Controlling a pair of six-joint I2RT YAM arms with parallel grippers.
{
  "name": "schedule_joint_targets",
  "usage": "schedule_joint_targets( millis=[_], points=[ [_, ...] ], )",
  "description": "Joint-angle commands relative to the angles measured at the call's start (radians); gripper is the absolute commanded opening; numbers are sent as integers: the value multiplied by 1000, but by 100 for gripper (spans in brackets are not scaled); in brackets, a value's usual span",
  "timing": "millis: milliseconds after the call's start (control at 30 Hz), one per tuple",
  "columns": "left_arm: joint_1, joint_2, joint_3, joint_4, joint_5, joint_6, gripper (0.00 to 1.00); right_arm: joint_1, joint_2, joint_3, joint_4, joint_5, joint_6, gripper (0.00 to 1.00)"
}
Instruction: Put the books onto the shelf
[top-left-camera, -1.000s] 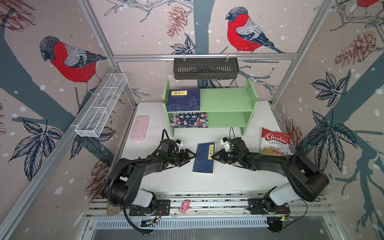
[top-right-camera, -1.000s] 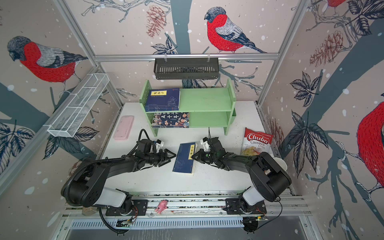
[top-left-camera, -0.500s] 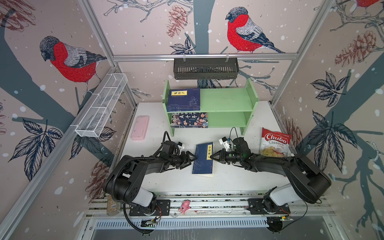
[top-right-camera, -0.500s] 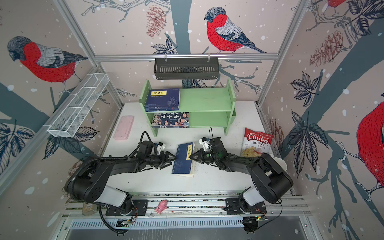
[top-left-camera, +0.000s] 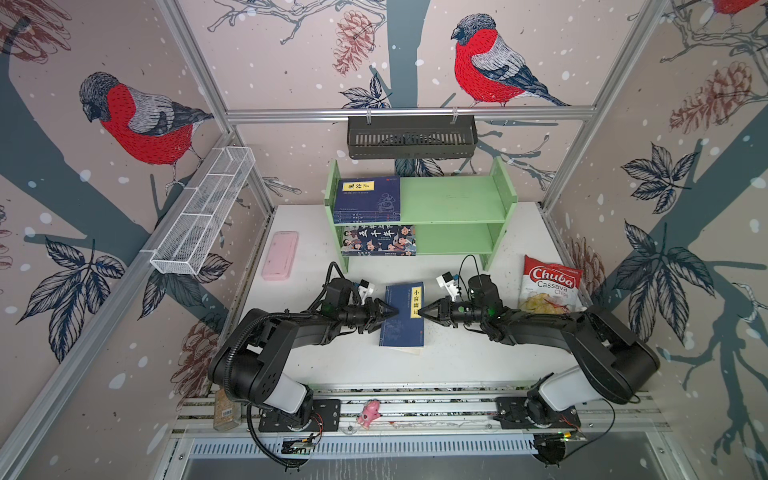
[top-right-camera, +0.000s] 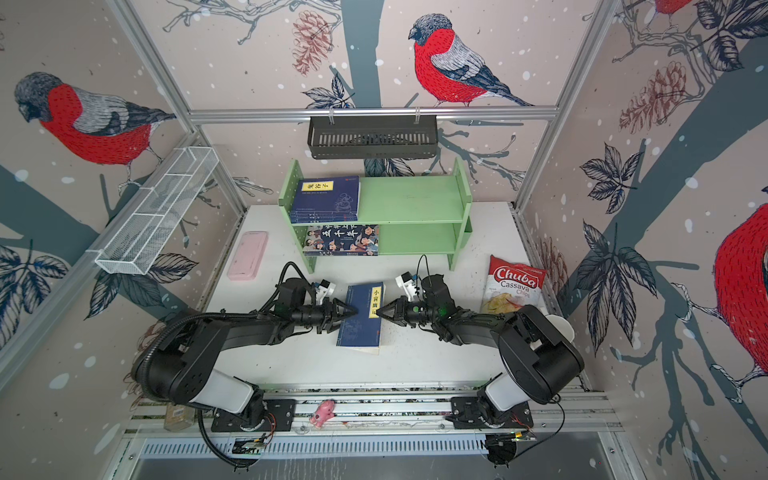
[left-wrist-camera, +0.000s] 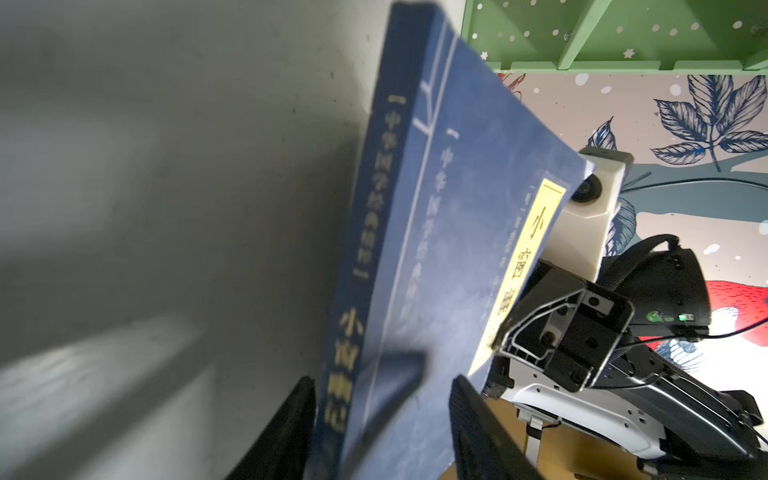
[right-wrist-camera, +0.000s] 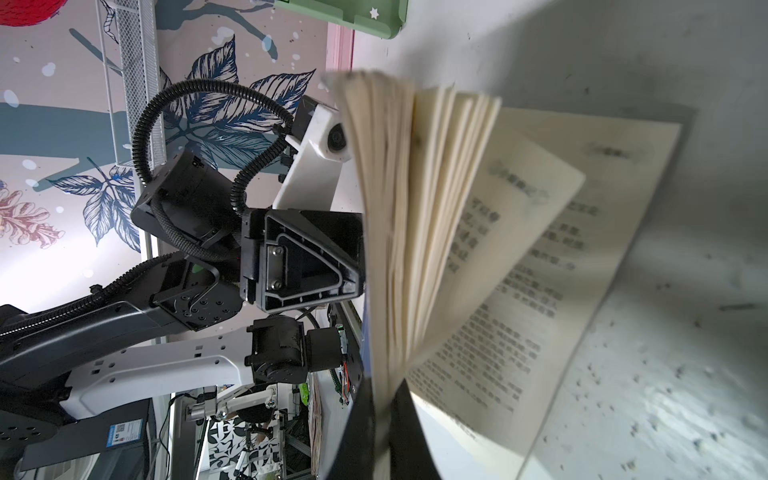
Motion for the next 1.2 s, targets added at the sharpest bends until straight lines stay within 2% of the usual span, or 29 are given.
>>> schedule_joint_targets(
  millis=[0,33,100,133,200,233,300,433,567,700,733,833,900,1000,1100,1167],
  points=[
    [-4,-38,1,51,28,-30,37,3,12,9,54,-24,10,0],
    [-4,-58,-3,31,10,-24,27,4,16,11,52,-24,10,0],
    [-4,-98,-4,-21,-16,-14,13,3,15,22,17,-1,1,2],
    [-4,-113,-4,-32,-16,-7,10,4,10,31,-12,15,-11,7],
    [-3,-152,0,-75,-25,14,6,5,-11,48,-74,50,-34,30],
    [-3,-167,6,-97,-30,31,4,3,-24,51,-95,68,-37,36],
    [-3,-202,30,-174,-39,91,1,-5,-69,47,-128,105,-36,46],
    [-4,-282,86,-299,-4,185,0,-13,-205,41,-269,217,-44,59],
    [-8,-374,124,-241,103,132,0,-10,-357,44,-391,280,-53,61],
    [-12,-391,238,-307,216,173,0,-11,-512,54,-482,338,-52,63],
    [-14,-397,262,-284,260,160,0,-13,-539,62,-508,347,-62,63],
    [-26,-422,310,-55,358,-2,0,-17,-629,98,-574,391,-80,66],
    [-24,-428,374,11,347,-33,0,-16,-680,106,-560,408,-67,66],
    [-24,-399,510,-34,316,15,0,-16,-744,127,-559,460,-52,67],
    [-22,-350,599,102,287,-55,0,-15,-790,155,-539,495,-33,68],
    [-15,-320,672,69,231,-37,0,-9,-799,174,-511,496,-25,68]
  ],
)
